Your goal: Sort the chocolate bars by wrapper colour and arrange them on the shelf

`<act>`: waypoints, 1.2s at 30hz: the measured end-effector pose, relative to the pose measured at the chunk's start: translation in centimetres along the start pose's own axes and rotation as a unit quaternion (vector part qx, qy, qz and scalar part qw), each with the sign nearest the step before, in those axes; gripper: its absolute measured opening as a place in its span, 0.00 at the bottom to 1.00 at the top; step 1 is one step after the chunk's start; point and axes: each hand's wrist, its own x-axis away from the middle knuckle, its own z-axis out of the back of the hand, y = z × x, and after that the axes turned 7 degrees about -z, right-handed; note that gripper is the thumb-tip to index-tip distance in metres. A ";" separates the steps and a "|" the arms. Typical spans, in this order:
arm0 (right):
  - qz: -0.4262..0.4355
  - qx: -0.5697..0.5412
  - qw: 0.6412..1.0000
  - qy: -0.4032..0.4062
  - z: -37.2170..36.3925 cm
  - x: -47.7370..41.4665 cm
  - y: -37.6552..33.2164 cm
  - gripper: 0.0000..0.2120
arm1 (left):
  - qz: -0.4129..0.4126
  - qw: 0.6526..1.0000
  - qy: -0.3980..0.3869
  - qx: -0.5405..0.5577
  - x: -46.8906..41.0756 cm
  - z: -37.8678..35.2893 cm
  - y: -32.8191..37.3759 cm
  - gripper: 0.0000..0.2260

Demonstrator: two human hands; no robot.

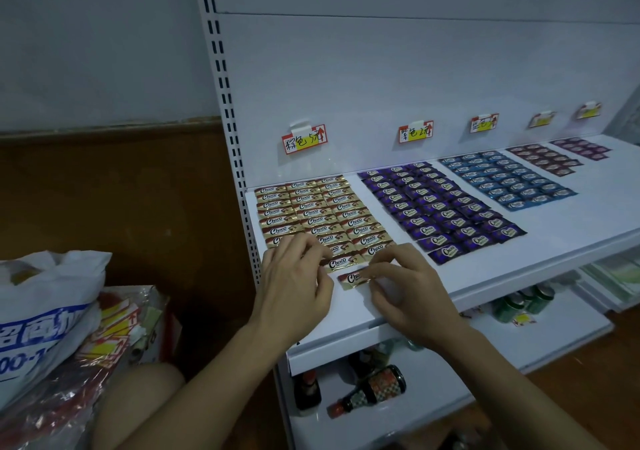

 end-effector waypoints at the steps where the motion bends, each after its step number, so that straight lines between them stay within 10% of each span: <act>1: -0.013 -0.002 1.000 -0.004 0.0 0.1 0.0 0.09 | 0.003 1.000 0.004 0.001 0.0 0.0 0.0 0.09; 36: 0.039 0.035 0.997 -0.055 -0.4 -0.3 -0.2 0.16 | 0.060 0.997 -0.011 -0.049 0.1 -0.4 -0.3 0.15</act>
